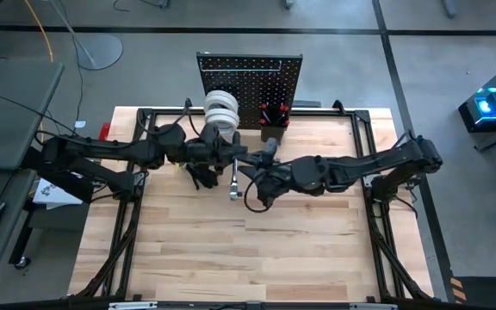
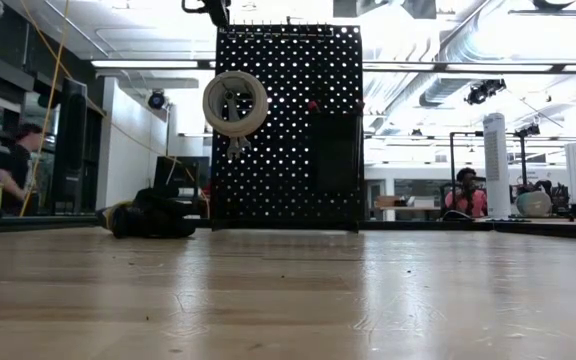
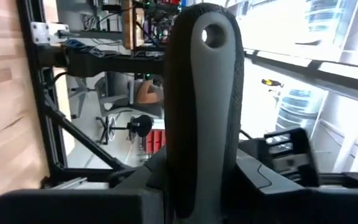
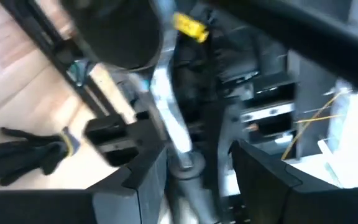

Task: Hang tools onto peg board
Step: Put the black ratchet wrench into the black bin on the peg board, then return to Home Position

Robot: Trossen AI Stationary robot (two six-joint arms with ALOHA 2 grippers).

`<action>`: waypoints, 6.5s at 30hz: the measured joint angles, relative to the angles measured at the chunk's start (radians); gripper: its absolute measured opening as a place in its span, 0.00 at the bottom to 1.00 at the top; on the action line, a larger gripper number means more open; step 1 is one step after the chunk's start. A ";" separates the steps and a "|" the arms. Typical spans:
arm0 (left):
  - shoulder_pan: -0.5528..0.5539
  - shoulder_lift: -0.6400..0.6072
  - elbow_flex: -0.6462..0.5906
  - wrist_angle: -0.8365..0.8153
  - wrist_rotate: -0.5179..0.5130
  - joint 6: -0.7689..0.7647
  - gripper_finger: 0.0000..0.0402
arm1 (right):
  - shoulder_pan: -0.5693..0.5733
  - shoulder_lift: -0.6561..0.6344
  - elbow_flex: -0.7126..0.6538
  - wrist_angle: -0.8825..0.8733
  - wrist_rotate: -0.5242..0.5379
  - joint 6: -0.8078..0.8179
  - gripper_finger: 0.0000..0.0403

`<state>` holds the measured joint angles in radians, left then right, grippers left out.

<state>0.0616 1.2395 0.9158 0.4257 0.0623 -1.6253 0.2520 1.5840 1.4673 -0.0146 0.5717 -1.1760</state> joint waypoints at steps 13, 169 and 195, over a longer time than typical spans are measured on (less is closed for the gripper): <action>-0.040 0.001 0.056 -0.039 -0.039 0.037 0.20 | -0.010 0.003 0.000 0.051 -0.071 0.006 0.43; -0.061 -0.975 -0.832 0.008 -0.193 1.107 0.00 | 0.117 -0.474 -0.270 -0.513 0.105 2.051 0.00; -0.061 -1.011 -0.905 -0.073 0.113 1.079 0.00 | 0.122 -0.384 -0.272 -0.644 -0.160 1.978 0.00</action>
<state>0.0006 0.2287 0.0105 0.3529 0.1749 -0.5465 0.3736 1.1998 1.1957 -0.6583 0.4114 0.8023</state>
